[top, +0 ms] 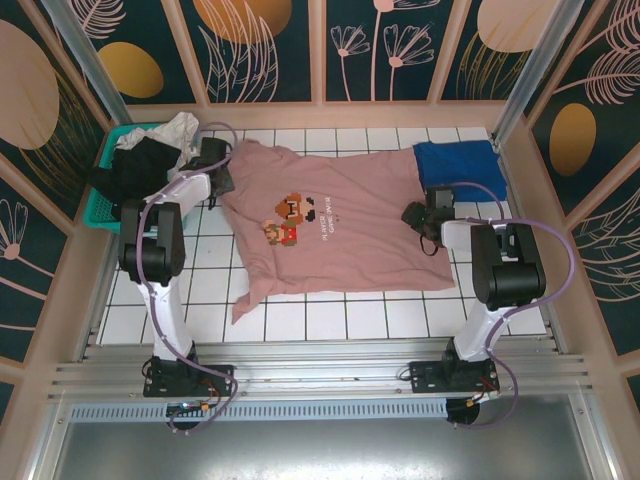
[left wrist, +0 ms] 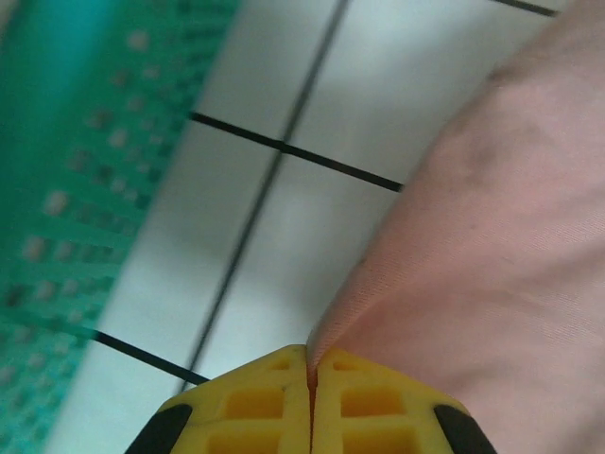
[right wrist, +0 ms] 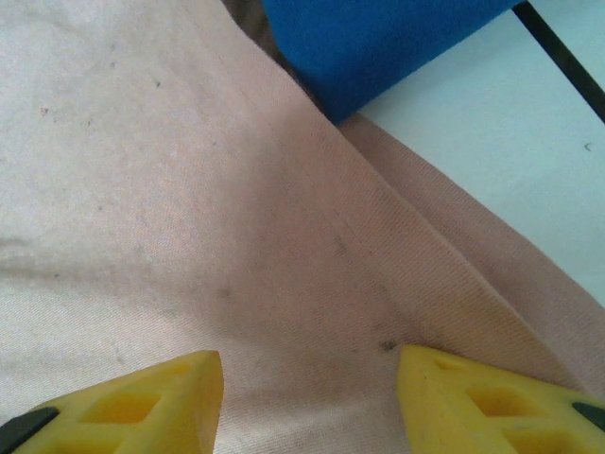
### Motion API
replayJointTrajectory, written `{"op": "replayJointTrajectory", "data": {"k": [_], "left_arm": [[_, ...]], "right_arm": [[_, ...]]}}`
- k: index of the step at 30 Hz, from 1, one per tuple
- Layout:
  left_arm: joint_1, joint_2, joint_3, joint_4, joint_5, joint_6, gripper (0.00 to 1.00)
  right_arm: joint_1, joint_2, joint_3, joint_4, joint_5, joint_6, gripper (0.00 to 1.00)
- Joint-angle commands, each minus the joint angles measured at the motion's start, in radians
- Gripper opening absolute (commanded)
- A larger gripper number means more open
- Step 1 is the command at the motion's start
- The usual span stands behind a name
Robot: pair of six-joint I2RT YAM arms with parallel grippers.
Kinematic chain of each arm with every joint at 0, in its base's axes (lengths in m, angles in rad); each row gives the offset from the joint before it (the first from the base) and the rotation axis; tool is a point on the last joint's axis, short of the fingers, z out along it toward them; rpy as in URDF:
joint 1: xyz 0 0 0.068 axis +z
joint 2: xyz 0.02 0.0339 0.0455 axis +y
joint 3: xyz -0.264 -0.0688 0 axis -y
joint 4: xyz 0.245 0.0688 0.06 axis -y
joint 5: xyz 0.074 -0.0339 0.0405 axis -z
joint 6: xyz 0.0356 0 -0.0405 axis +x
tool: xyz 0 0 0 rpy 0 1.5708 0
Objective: Fold and stack the t-shirts
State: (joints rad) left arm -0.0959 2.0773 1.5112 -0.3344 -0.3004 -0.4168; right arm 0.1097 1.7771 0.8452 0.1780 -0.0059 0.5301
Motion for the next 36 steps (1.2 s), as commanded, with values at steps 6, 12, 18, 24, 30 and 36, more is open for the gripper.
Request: {"op": "replayJointTrajectory", "data": {"k": [6, 12, 18, 24, 30, 36], "left_arm": [[0.019, 0.055, 0.062, -0.071, -0.085, -0.011, 0.22], [-0.022, -0.132, -0.064, -0.06, 0.024, 0.003, 0.45], [-0.221, -0.34, -0.379, 0.023, 0.13, -0.021, 0.59], [-0.261, -0.356, -0.594, 0.144, 0.236, -0.071, 0.58], [-0.264, -0.409, -0.669, 0.153, 0.27, -0.07, 0.33], [-0.262, -0.59, -0.708, 0.089, 0.157, -0.109, 0.0]], "right_arm": [[-0.019, -0.028, -0.014, -0.118, 0.017, -0.016, 0.52], [0.059, -0.12, -0.007, -0.155, 0.07, -0.048, 0.55], [0.231, -0.217, -0.043, -0.138, 0.084, -0.085, 0.58], [0.325, -0.253, -0.113, -0.097, 0.037, -0.053, 0.58], [0.324, -0.274, -0.151, -0.121, 0.086, -0.055, 0.59], [0.253, -0.24, -0.164, -0.121, 0.102, -0.069, 0.59]]}}
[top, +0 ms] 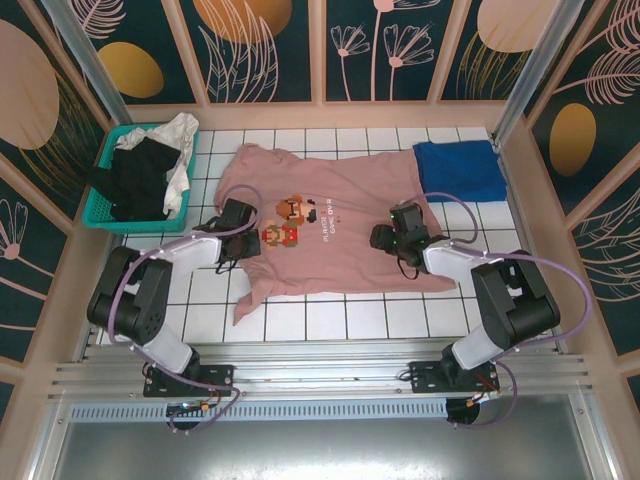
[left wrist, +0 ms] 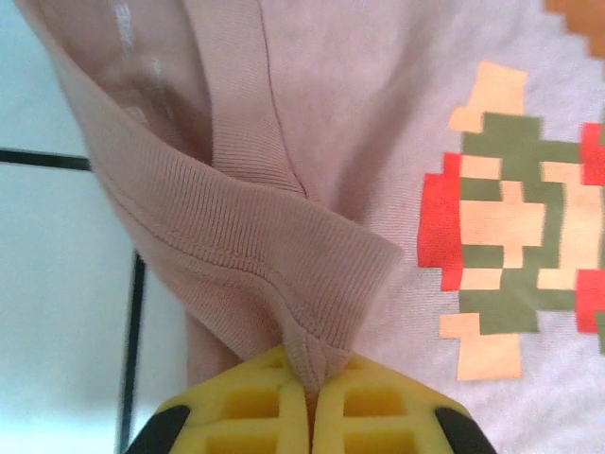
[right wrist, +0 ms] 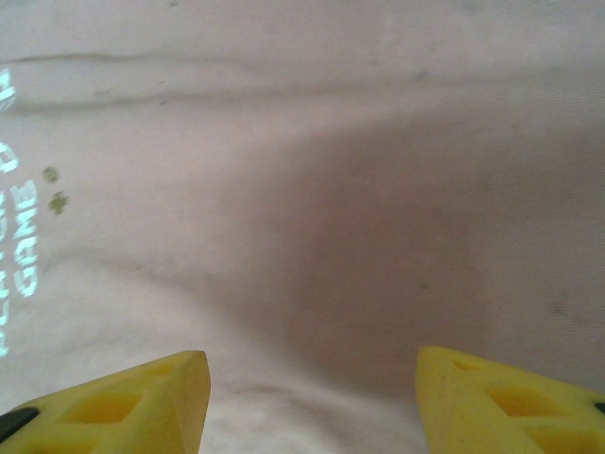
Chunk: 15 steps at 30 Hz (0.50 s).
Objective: Fold and stack the t-shirts
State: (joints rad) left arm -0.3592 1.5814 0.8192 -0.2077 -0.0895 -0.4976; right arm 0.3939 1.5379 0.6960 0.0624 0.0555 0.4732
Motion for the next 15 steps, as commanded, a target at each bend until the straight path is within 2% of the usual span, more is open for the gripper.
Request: {"op": "replayJointTrajectory", "data": {"k": [1, 4, 6, 7, 8, 10, 11, 12, 13, 14, 15], "left_arm": [[0.004, -0.122, -0.026, -0.046, -0.069, -0.038, 0.0], [0.034, -0.206, -0.084, -0.041, -0.069, -0.08, 0.0], [0.062, -0.25, -0.127, -0.004, -0.03, -0.104, 0.0], [0.074, -0.263, -0.142, 0.012, -0.02, -0.112, 0.03], [0.084, -0.267, -0.155, 0.033, -0.008, -0.12, 0.05], [0.091, -0.252, -0.155, 0.045, 0.004, -0.121, 0.08], [0.092, -0.24, -0.15, 0.041, -0.004, -0.122, 0.16], [0.095, -0.228, -0.149, 0.041, -0.007, -0.122, 0.32], [0.1, -0.222, -0.149, 0.042, -0.006, -0.12, 0.38], [0.105, -0.217, -0.15, 0.04, -0.008, -0.119, 0.41], [0.106, -0.219, -0.153, 0.037, -0.018, -0.12, 0.41]], "right_arm": [[-0.046, 0.006, -0.016, -0.001, 0.042, -0.023, 0.59], [-0.06, -0.016, -0.026, 0.02, 0.037, -0.077, 0.59], [-0.012, -0.073, -0.051, 0.078, 0.002, -0.159, 0.58], [0.03, -0.102, -0.066, 0.114, -0.007, -0.207, 0.58], [0.106, -0.136, -0.087, 0.169, -0.018, -0.294, 0.58], [0.288, -0.177, -0.13, 0.297, 0.041, -0.456, 0.59], [0.369, -0.179, -0.144, 0.356, 0.034, -0.528, 0.6], [0.422, -0.167, -0.141, 0.387, 0.012, -0.564, 0.6], [0.453, -0.149, -0.133, 0.402, -0.029, -0.607, 0.59], [0.495, -0.125, -0.135, 0.43, -0.093, -0.694, 0.58], [0.555, -0.103, -0.164, 0.504, -0.107, -0.796, 0.58]]}}
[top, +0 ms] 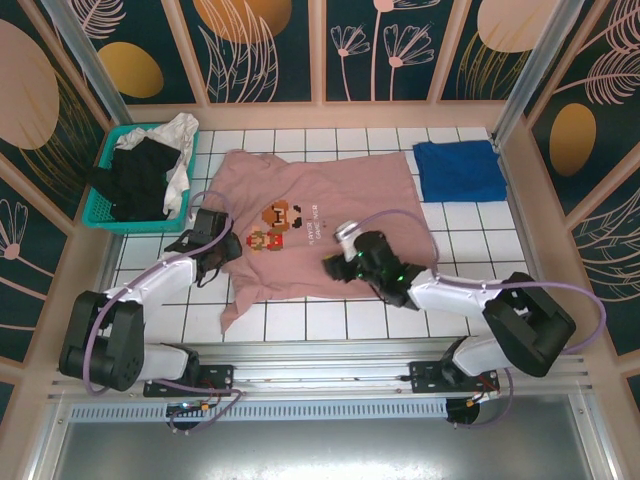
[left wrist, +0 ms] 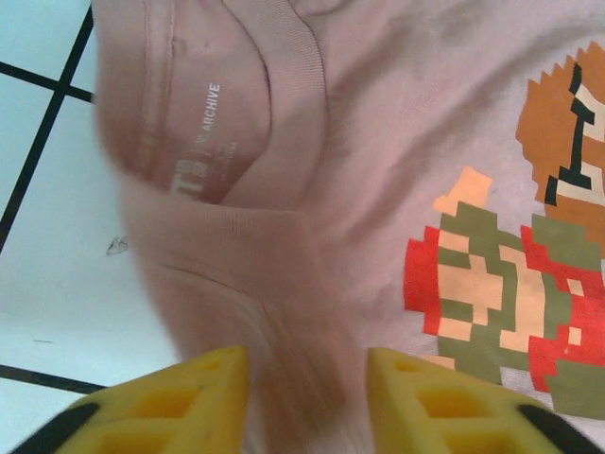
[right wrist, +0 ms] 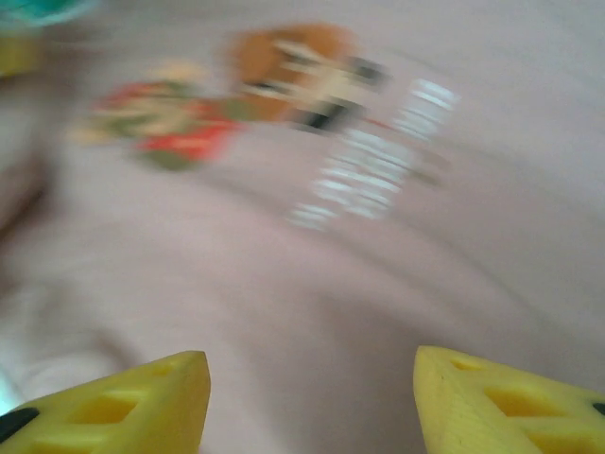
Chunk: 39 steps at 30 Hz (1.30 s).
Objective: Fold and stack the t-shirts
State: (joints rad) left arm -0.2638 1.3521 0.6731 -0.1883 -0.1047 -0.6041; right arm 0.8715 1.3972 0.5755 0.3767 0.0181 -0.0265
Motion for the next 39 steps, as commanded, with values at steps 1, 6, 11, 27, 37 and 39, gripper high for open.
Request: {"op": "replayJointTrajectory", "data": {"k": [1, 6, 11, 27, 37, 39], "left_arm": [[0.01, 0.007, -0.01, 0.017, -0.011, -0.013, 0.42], [0.01, -0.032, -0.036, 0.023, 0.018, 0.006, 0.51], [0.008, -0.031, -0.094, 0.073, 0.117, 0.006, 0.51], [-0.019, -0.307, -0.126, -0.04, 0.176, -0.002, 0.52], [-0.23, -0.417, -0.223, -0.176, 0.017, -0.169, 0.48], [-0.237, -0.446, -0.236, -0.182, 0.007, -0.198, 0.46]], "right_arm": [[0.127, 0.06, -0.077, 0.266, -0.069, -0.402, 0.58], [0.225, 0.193, -0.097, 0.448, -0.127, -0.612, 0.57], [0.247, 0.295, -0.002, 0.401, -0.106, -0.687, 0.55], [0.232, 0.383, 0.183, 0.078, -0.053, -0.767, 0.11], [0.226, 0.376, 0.147, 0.083, -0.021, -0.761, 0.52], [0.226, 0.407, 0.164, 0.096, 0.002, -0.767, 0.49]]}}
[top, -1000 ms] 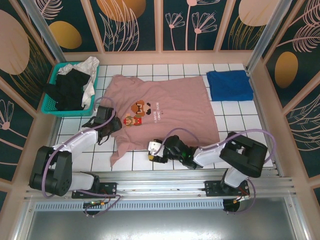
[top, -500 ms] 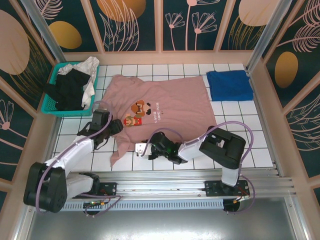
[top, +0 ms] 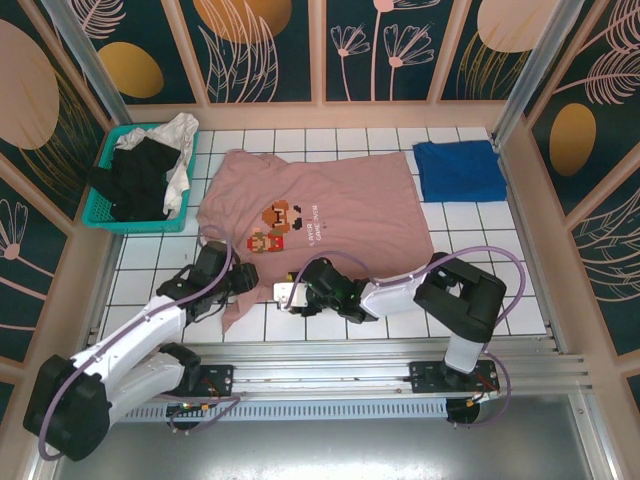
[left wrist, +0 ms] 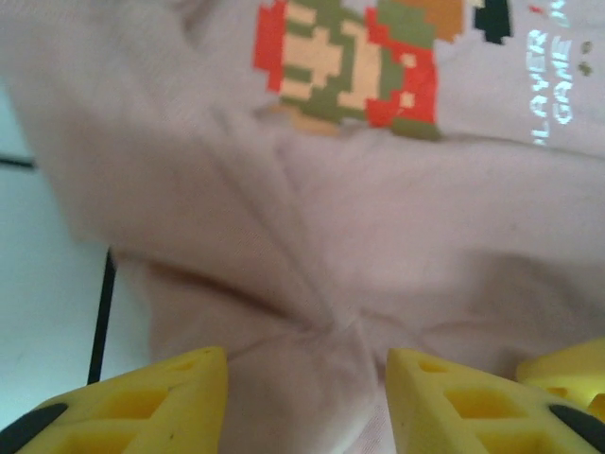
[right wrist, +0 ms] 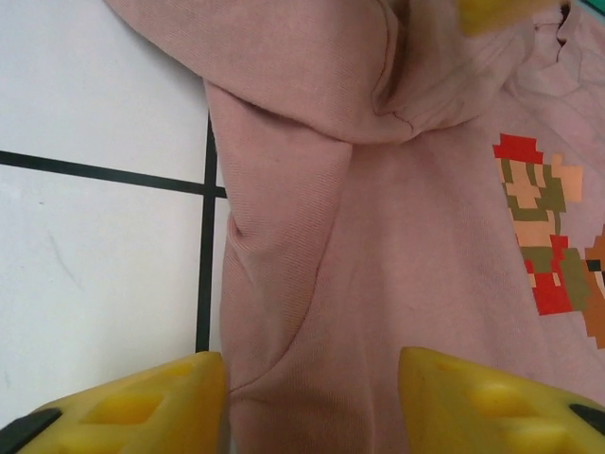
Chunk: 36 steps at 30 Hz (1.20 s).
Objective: Fold and stack the t-shirts
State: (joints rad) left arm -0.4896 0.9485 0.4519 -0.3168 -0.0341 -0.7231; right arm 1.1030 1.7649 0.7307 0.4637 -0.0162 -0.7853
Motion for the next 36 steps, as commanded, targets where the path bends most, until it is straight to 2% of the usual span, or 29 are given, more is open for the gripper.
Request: {"op": "replayJointTrajectory", "data": {"k": [1, 6, 8, 13, 16, 18, 24, 27, 30, 31, 33, 36], "left_arm": [[-0.012, -0.05, -0.017, -0.059, -0.073, -0.083, 0.46], [-0.014, -0.06, -0.009, -0.067, -0.094, -0.079, 0.47], [-0.016, -0.055, -0.003, -0.06, -0.081, -0.061, 0.47], [-0.075, -0.004, 0.004, 0.001, -0.029, -0.023, 0.49], [-0.124, 0.015, -0.002, 0.076, -0.011, -0.028, 0.52], [-0.159, 0.037, -0.007, 0.133, -0.009, -0.033, 0.53], [-0.272, 0.207, 0.054, 0.226, -0.092, -0.022, 0.57], [-0.28, 0.304, 0.083, 0.255, -0.115, 0.0, 0.6], [-0.28, 0.384, 0.124, 0.211, -0.169, 0.026, 0.59], [-0.28, 0.4, 0.138, 0.186, -0.192, 0.036, 0.57], [-0.28, 0.411, 0.153, 0.153, -0.223, 0.054, 0.43], [-0.28, 0.39, 0.165, 0.128, -0.246, 0.076, 0.09]], "right_arm": [[-0.006, 0.051, 0.018, 0.012, 0.047, -0.014, 0.45], [-0.041, 0.035, 0.039, 0.003, 0.023, 0.0, 0.09], [-0.064, -0.004, 0.044, -0.014, -0.013, 0.018, 0.01], [-0.169, -0.083, 0.112, -0.141, -0.164, 0.089, 0.0], [-0.212, -0.059, 0.165, -0.206, -0.21, 0.11, 0.0], [-0.227, -0.026, 0.193, -0.233, -0.199, 0.121, 0.0], [-0.27, 0.025, 0.231, -0.234, -0.234, 0.191, 0.0], [-0.297, 0.001, 0.202, -0.18, -0.294, 0.242, 0.0], [-0.327, -0.017, 0.18, -0.159, -0.334, 0.275, 0.0], [-0.335, -0.025, 0.168, -0.157, -0.346, 0.276, 0.0], [-0.347, -0.041, 0.148, -0.147, -0.366, 0.279, 0.0], [-0.364, -0.064, 0.121, -0.138, -0.393, 0.28, 0.0]]}}
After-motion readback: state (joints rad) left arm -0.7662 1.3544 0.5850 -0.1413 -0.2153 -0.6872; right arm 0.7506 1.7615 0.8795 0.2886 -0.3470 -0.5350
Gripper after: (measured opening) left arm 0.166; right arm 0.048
